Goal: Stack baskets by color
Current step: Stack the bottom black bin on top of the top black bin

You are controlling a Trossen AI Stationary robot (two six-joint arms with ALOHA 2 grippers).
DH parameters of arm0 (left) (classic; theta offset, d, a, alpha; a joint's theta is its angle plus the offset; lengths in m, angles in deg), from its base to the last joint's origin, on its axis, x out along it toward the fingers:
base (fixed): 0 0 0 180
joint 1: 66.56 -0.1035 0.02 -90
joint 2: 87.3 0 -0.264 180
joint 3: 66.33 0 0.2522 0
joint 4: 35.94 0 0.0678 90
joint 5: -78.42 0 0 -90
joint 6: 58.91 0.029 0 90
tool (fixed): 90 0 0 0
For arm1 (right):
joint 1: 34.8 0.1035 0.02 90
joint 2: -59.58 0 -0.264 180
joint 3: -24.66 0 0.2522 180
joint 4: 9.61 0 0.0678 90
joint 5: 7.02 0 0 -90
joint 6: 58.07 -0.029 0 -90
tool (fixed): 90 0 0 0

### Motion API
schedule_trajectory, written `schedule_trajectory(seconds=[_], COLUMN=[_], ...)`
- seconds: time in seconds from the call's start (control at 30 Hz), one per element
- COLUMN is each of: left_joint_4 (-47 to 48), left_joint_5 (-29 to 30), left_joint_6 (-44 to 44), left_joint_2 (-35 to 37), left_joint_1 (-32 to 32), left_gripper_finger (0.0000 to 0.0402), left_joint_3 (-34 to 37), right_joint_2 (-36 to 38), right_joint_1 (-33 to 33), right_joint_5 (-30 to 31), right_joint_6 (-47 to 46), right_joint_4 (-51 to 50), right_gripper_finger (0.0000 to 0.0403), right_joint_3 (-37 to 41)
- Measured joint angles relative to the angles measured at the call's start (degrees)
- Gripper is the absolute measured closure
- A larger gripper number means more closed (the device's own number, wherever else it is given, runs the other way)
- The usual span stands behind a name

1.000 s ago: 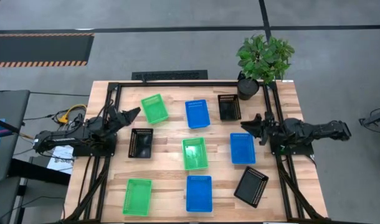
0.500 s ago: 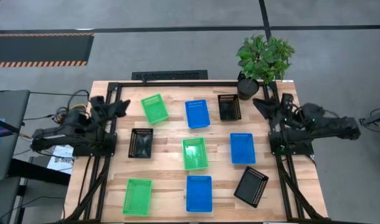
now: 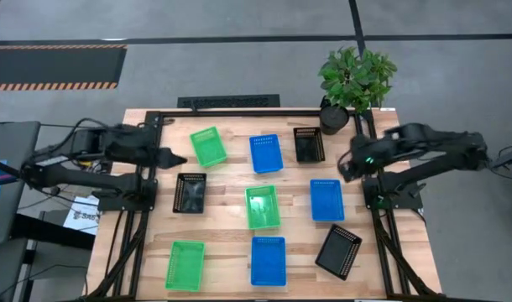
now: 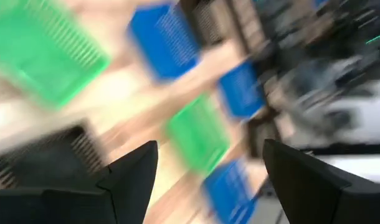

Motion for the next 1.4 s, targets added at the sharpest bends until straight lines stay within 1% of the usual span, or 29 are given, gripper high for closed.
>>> schedule_trajectory(seconds=[0.07, 0.17, 0.27, 0.37, 0.5, 0.57, 0.7, 0.77, 0.9, 1.0, 1.07, 1.27, 1.4], left_joint_4=[4.99, 10.67, 15.55, 18.49, 14.57, 12.35, 11.0, 11.02, 9.03, 5.81, 5.57, 5.66, 5.68], left_joint_5=[-0.58, -0.91, -1.03, 0.26, 1.81, 3.42, 6.89, 7.46, 9.19, 11.24, 11.83, 12.0, 11.89], left_joint_6=[-0.06, -1.25, -3.73, -9.39, -15.69, -17.92, -19.35, -19.42, -20.41, -19.65, -19.34, -18.12, -17.77], left_joint_2=[-2.7, -4.57, -4.67, -3.31, 0.16, 1.15, 1.5, 1.49, 1.48, 1.69, 1.98, 2.0, 2.0], left_joint_1=[0.09, 1.39, 3.7, 6.37, 10.17, 11.8, 13.81, 14.03, 14.03, 14.03, 14.03, 14.03, 14.02], left_gripper_finger=[0.0123, 0.0123, 0.0123, 0.0123, 0.0123, 0.0123, 0.0123, 0.0123, 0.0123, 0.0123, 0.0123, 0.0123, 0.0123], left_joint_3=[-2.32, -2.99, -1.96, -0.56, 2.06, 3.77, 6.47, 7.46, 7.56, 7.54, 7.54, 7.54, 7.54], right_joint_2=[-3.41, -7.56, -9.85, -10.53, -10.19, -10.06, -11.2, -12.15, -15.8, -19.49, -21.69, -28.2, -31.24], right_joint_1=[3.48, 10.97, 18.17, 24.21, 31.09, 34.41, 39.97, 42.32, 43.85, 43.87, 43.63, 44.16, 44.9], right_joint_5=[-3.25, -4.46, -4.98, -4.66, -3.6, -3.16, -3.14, -3.15, -6.62, -6.69, -6.8, -10.79, -11.77], right_joint_6=[-4.29, -11.24, -19.57, -28.66, -39.46, -44.72, -54.15, -58.54, -60.43, -60.57, -60.8, -62.42, -63.27], right_joint_4=[-2.49, -3.45, -3.02, -1.19, 2.93, 2.86, 2.23, 2.7, 4.27, 6.96, 8.99, 15.02, 18.44], right_gripper_finger=[0.0281, 0.028, 0.0274, 0.0265, 0.0246, 0.0235, 0.0212, 0.0203, 0.0193, 0.0194, 0.0196, 0.0197, 0.0195], right_joint_3=[0.63, 1.77, 2.86, 4.04, 5.08, 5.06, 5.06, 5.05, 5.06, 5.06, 5.06, 5.06, 5.04])
